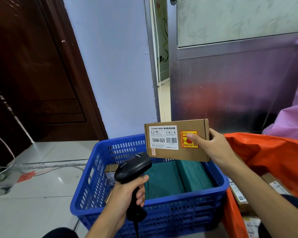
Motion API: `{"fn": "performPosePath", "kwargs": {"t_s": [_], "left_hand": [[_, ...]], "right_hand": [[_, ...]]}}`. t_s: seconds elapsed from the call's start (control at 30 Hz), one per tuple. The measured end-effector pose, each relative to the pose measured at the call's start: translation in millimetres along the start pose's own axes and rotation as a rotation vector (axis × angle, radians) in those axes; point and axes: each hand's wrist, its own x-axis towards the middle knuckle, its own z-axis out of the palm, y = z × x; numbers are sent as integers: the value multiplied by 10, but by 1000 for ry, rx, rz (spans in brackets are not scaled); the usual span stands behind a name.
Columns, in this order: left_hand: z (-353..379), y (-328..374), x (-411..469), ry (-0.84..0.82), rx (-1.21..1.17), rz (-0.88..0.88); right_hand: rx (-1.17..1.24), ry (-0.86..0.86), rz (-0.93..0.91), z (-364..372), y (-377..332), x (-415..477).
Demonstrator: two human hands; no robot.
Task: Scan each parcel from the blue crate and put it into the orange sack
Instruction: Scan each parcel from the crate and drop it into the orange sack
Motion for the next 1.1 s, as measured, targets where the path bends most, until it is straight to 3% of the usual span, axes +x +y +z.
{"fn": "performPosePath", "kwargs": {"t_s": [0.47,0.93,1.1], "left_hand": [[14,-42,30,-31,-10,31],[286,-135,157,118,-56,139],[416,-268,214,98,-9,130]], "right_hand": [[139,-10,72,-96,-48,-13],[110,-35,168,-566,-29,-281],[144,21,253,-803,48,-409]]}}
